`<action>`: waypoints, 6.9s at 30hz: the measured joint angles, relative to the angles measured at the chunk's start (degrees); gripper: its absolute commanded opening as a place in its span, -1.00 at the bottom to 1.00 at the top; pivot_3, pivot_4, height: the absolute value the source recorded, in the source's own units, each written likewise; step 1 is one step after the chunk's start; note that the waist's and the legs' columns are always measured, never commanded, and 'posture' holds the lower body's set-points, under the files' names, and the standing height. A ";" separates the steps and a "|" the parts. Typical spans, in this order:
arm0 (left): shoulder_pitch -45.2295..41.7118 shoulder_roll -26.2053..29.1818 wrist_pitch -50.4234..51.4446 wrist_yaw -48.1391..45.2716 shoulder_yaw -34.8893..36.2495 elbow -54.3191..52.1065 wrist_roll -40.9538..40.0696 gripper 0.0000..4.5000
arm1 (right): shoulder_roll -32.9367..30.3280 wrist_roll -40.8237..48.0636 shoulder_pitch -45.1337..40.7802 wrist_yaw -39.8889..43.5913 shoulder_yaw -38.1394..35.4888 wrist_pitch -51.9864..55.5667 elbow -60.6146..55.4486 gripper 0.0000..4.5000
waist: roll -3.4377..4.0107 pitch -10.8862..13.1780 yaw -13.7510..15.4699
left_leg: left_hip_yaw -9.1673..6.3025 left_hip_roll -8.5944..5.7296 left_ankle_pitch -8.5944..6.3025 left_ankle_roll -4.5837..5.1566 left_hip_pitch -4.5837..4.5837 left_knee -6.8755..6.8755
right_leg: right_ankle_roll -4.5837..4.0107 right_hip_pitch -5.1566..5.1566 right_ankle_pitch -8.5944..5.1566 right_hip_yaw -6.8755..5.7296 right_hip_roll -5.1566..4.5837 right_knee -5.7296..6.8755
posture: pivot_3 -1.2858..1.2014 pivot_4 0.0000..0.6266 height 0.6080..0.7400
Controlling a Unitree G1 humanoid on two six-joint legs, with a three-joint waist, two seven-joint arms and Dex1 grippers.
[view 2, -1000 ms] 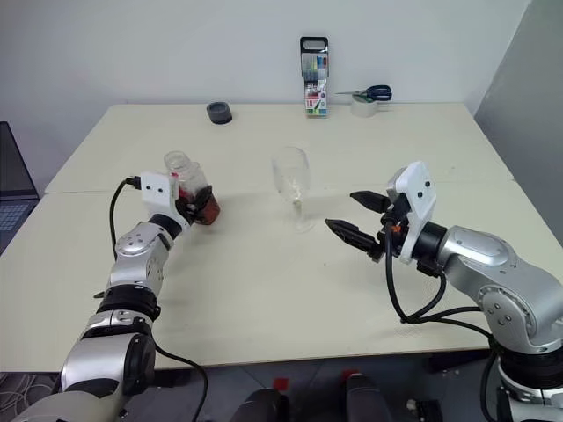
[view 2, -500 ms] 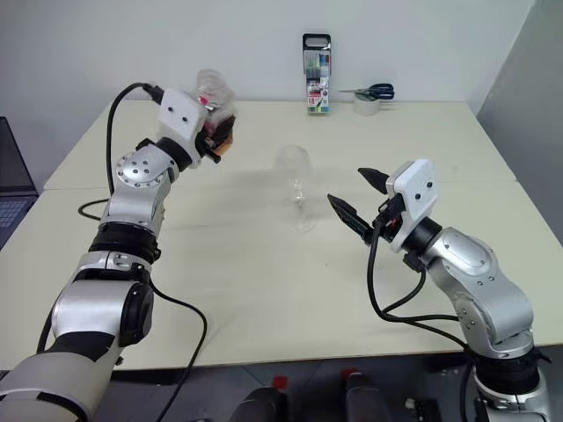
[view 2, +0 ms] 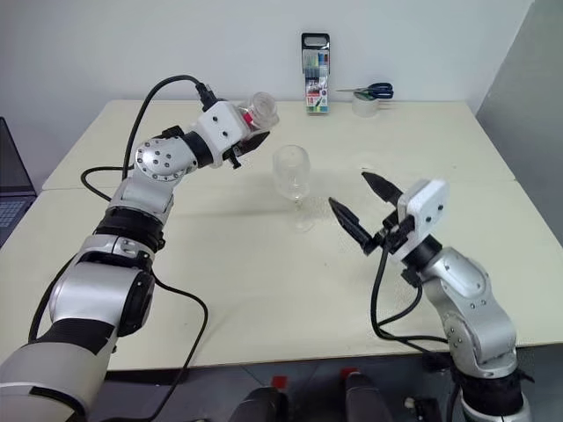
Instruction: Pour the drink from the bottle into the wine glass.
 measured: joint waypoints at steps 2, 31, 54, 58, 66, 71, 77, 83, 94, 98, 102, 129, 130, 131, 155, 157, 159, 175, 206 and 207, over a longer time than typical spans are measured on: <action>0.00 0.00 -0.77 -0.07 -0.29 1.38 0.81 -0.26 | -0.01 -0.68 1.17 1.37 1.29 -1.58 0.10 0.67 | 0.00 0.00 -0.13 | 0.01 0.01 -0.01 0.01 0.02 0.03 | 0.00 0.00 0.00 0.01 0.03 0.04 | 0.03 -0.52 1.00; -7.02 3.32 -9.94 14.59 -9.84 10.18 18.33 -0.26 | 1.50 -2.33 -0.88 0.16 1.99 -3.11 2.25 0.67 | -0.01 0.01 0.05 | 0.09 -0.03 0.01 -0.01 0.01 0.07 | 0.00 0.00 0.00 -0.02 0.02 0.09 | 0.03 -0.52 1.00; -10.90 4.13 -12.82 19.76 -15.04 11.58 26.00 -0.26 | 1.35 -2.20 -0.87 -1.04 1.92 -1.67 1.40 0.67 | -0.01 0.01 0.03 | 0.11 -0.06 0.01 -0.01 0.00 0.09 | 0.00 0.00 0.00 -0.01 0.03 0.12 | 0.03 -0.52 1.00; -11.36 4.47 -13.15 20.77 -16.00 12.01 27.12 -0.26 | 1.24 -2.20 -0.92 -1.03 1.91 -1.63 1.40 0.67 | -0.01 0.01 0.04 | 0.11 -0.07 0.01 -0.01 0.00 0.10 | 0.00 0.00 0.00 -0.02 0.02 0.12 | 0.03 -0.52 1.00; -12.51 4.73 -13.40 22.11 -17.29 12.73 28.66 -0.26 | 0.82 -2.19 -1.22 -0.93 1.88 -1.63 1.43 0.67 | -0.01 0.01 0.04 | 0.12 -0.08 0.01 -0.01 0.00 0.11 | 0.00 0.00 0.00 -0.02 0.03 0.13 | 0.03 -0.52 1.00; -12.71 4.94 -13.64 23.28 -18.42 12.84 29.94 -0.26 | 0.73 -2.19 -1.21 -0.77 1.64 -1.63 1.90 0.67 | -0.01 0.01 0.04 | 0.13 -0.08 0.01 -0.01 0.00 0.12 | 0.00 0.00 0.00 -0.02 0.02 0.14 | 0.03 -0.52 1.00; -13.26 5.05 -13.69 24.23 -19.05 13.23 30.73 -0.26 | 0.74 -2.19 -1.21 -0.76 1.49 -1.63 1.92 0.67 | -0.01 0.00 0.04 | 0.14 -0.09 0.01 -0.01 0.00 0.13 | 0.00 0.00 0.00 -0.02 0.02 0.14 | 0.03 -0.52 1.00; -13.94 5.17 -13.73 25.12 -19.76 13.25 31.50 -0.26 | 0.74 -2.21 -1.20 -0.76 1.49 -1.63 1.92 0.67 | -0.01 0.00 0.04 | 0.15 -0.09 0.01 -0.01 0.00 0.14 | 0.00 0.00 0.00 -0.02 0.02 0.16 | 0.03 -0.52 1.00; -14.58 5.17 -13.77 25.92 -20.93 13.88 32.42 -0.26 | 0.55 -2.21 -1.25 -0.39 1.42 -1.64 2.64 0.67 | -0.01 0.00 0.04 | 0.17 -0.10 0.01 -0.01 -0.02 0.19 | 0.00 0.00 0.00 -0.02 0.02 0.18 | 0.03 -0.52 1.00; -15.24 5.17 -13.73 26.64 -21.10 14.09 32.71 -0.26 | 0.74 -2.18 -1.25 -0.69 1.36 -1.63 2.71 0.67 | -0.01 0.00 0.04 | 0.17 -0.12 0.00 -0.01 -0.02 0.21 | 0.00 0.00 0.00 -0.02 0.02 0.19 | 0.03 -0.52 1.00; -16.20 5.17 -13.70 27.34 -22.00 14.68 33.65 -0.26 | 0.75 -2.18 -1.25 -0.79 1.37 -1.63 2.71 0.67 | -0.01 0.00 0.04 | 0.17 -0.17 0.00 0.00 -0.02 0.23 | 0.00 0.00 0.00 -0.02 0.02 0.21 | 0.03 -0.52 1.00; -18.93 5.58 -13.51 30.64 -24.99 16.33 37.03 -0.26 | 0.80 -2.19 -2.06 -0.97 0.49 -1.64 4.05 0.67 | -0.01 0.00 0.03 | 0.17 -0.20 0.00 0.01 -0.04 0.31 | 0.00 0.01 0.00 -0.03 0.02 0.25 | 0.03 -0.52 1.00; -18.97 5.60 -13.49 30.69 -25.01 16.51 37.14 -0.26 | 0.80 -2.19 -2.06 -0.96 0.49 -1.64 4.06 0.67 | -0.01 0.00 0.04 | 0.18 -0.20 0.00 0.01 -0.04 0.31 | 0.00 0.01 0.00 -0.03 0.02 0.25 | 0.03 -0.52 1.00; -19.00 5.64 -13.47 30.71 -25.01 16.63 37.21 -0.26 | 0.80 -2.19 -2.06 -0.96 0.49 -1.64 4.06 0.67 | -0.01 0.00 0.04 | 0.18 -0.20 -0.01 0.02 -0.04 0.31 | 0.00 0.01 0.00 -0.03 0.02 0.25 | 0.03 -0.52 1.00; -17.47 2.75 -11.35 14.33 -11.94 17.12 19.71 -0.26 | 0.40 -2.17 -2.41 -0.46 -0.21 -1.62 5.22 0.67 | -0.01 0.00 -0.08 | 0.16 -0.18 -0.09 0.15 -0.06 0.62 | 0.00 0.02 0.00 -0.04 0.02 0.54 | 0.03 -0.52 1.00; -16.34 2.48 -9.84 12.14 -9.55 16.43 16.78 -0.26 | 0.39 -2.17 -2.52 0.11 -0.11 -1.62 5.45 0.67 | -0.01 0.00 -0.08 | 0.16 -0.17 -0.09 0.16 -0.05 0.68 | 0.01 0.02 -0.01 -0.02 0.02 0.63 | 0.03 -0.52 1.00; -15.01 1.71 -7.24 10.20 -6.42 15.03 12.89 -0.26 | 0.40 -2.14 -3.36 0.35 -0.05 -1.55 5.90 0.67 | -0.01 0.01 -0.08 | 0.15 -0.12 -0.09 0.16 -0.04 0.74 | 0.02 0.02 -0.01 -0.01 0.01 0.69 | 0.03 -0.52 1.00; 20.92 -5.20 25.17 20.79 22.59 -12.81 -16.63 -0.26 | -10.42 8.35 4.54 11.98 -0.27 5.85 -3.41 0.67 | -0.12 -0.04 0.15 | -0.09 -0.03 -0.09 0.14 0.04 0.86 | 0.01 -0.01 0.00 0.07 -0.11 0.90 | 0.03 -0.52 1.00; 29.57 -8.01 22.06 19.47 22.75 -16.45 -21.19 0.75 | -9.54 6.81 3.50 11.85 0.98 5.50 -3.15 0.67 | -0.32 -0.08 0.86 | -0.15 -0.05 -0.09 0.15 0.14 0.85 | 0.00 0.10 0.00 0.04 -0.11 0.86 | 0.03 -0.52 1.00; 30.28 -8.11 22.31 19.58 22.64 -17.12 -21.19 0.88 | -9.54 6.78 3.59 11.88 0.98 5.49 -3.15 0.67 | -0.32 -0.08 0.85 | -0.15 -0.05 -0.09 0.15 0.13 0.85 | 0.00 0.10 0.00 0.04 -0.11 0.85 | 0.03 -0.52 1.00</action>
